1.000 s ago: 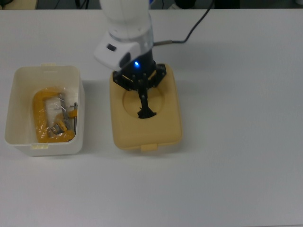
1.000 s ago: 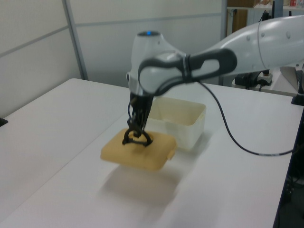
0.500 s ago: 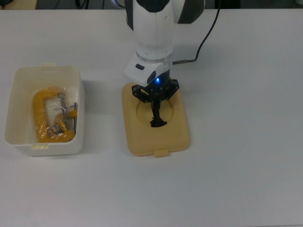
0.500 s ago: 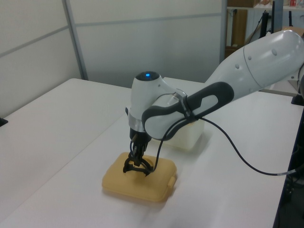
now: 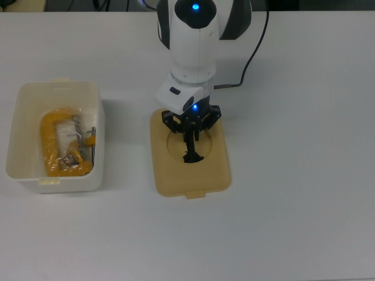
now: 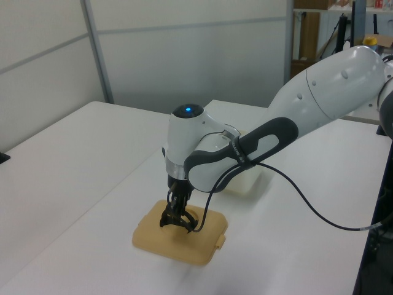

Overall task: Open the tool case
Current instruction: 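Lower the tan lid onto the table beside the case and open the gripper, then raise the open gripper up away from the lid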

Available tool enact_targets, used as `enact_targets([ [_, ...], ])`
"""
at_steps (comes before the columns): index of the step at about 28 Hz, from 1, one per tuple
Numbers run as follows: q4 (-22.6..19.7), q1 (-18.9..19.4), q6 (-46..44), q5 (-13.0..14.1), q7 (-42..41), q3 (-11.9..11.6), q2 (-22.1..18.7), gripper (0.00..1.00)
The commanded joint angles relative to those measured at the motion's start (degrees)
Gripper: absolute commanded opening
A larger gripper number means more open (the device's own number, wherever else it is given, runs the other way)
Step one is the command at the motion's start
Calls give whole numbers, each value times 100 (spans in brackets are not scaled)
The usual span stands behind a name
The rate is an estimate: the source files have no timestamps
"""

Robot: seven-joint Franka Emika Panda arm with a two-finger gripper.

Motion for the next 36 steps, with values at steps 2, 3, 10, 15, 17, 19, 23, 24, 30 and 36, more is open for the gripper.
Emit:
enact_targets([
  [2,259,-6,-530,-128,133,-47,-144,100],
  [3,373,-15,-775,-128,133,-65,-240,100],
  [10,936,-164,-2077,-92,89,-100,-742,100],
  [15,1349,-331,-3105,-84,-244,-117,-1041,100],
  [17,1429,-366,-3404,-92,-341,-161,-1137,100],
  [19,1464,-393,-3624,-84,-482,-292,-1338,100],
  [23,1464,-401,-3897,-66,-623,-477,-1577,100],
  [24,1482,-419,-4037,-66,-632,-539,-1647,100],
  [30,1543,-410,-4337,-110,-649,-750,-1726,100],
  [36,1526,-393,-4434,-84,-948,-1075,-1920,100],
])
